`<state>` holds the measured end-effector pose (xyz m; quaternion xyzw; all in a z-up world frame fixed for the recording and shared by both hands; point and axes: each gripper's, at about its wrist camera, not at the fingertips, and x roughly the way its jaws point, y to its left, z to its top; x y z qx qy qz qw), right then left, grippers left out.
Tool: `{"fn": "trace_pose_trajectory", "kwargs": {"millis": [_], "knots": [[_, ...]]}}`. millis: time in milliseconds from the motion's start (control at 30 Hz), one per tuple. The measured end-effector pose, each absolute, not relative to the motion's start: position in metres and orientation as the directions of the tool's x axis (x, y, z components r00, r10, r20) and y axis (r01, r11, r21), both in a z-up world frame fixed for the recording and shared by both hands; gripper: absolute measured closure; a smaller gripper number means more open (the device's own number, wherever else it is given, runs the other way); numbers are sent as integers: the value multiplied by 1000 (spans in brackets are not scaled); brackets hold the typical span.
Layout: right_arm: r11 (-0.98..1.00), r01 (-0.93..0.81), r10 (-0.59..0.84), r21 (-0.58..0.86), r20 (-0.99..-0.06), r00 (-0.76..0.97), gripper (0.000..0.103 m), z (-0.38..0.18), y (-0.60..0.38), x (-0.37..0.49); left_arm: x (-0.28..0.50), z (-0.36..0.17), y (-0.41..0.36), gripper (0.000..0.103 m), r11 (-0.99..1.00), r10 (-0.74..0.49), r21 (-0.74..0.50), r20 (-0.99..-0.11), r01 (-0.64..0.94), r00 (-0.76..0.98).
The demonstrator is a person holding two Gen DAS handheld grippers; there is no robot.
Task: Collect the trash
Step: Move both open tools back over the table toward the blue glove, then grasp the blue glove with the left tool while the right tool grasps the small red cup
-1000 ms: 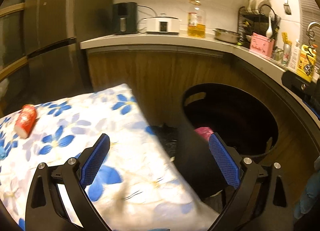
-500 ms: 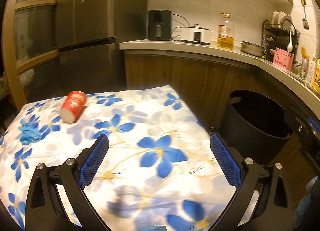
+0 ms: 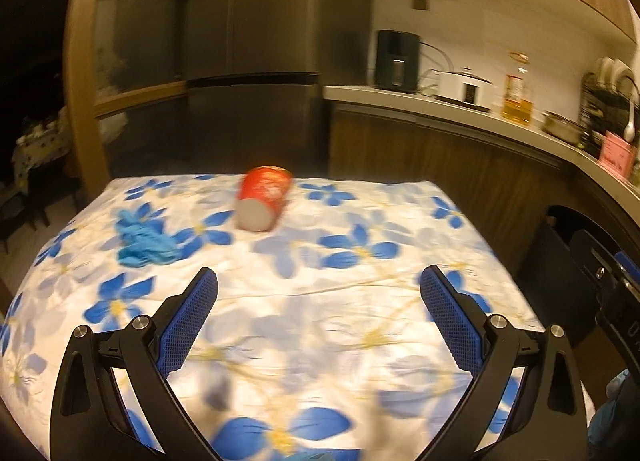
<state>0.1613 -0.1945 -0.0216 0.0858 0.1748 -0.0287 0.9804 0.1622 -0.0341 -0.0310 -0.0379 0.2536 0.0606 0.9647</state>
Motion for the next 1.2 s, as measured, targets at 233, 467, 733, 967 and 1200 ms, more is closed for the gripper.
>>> {"fn": "trace_pose_trajectory", "kwargs": {"millis": [233, 467, 733, 967, 1200], "knots": [[988, 9, 47, 151, -362, 931, 19, -29, -144, 181, 165, -38, 25, 6, 965, 200, -45, -503, -257, 841], [986, -48, 105, 158, -374, 921, 19, -37, -107, 203, 184, -50, 91, 6, 916, 332, -26, -512, -401, 792], [980, -103, 161, 170, -371, 915, 19, -39, -67, 238, 222, -62, 147, 6, 850, 379, -94, -573, -517, 727], [974, -134, 196, 180, -398, 896, 19, -47, -29, 278, 255, -74, 168, 6, 822, 364, -132, -627, -554, 689], [966, -159, 234, 203, -436, 869, 19, -60, 2, 318, 278, -92, 179, 15, 828, 285, -166, -699, -536, 656]]}}
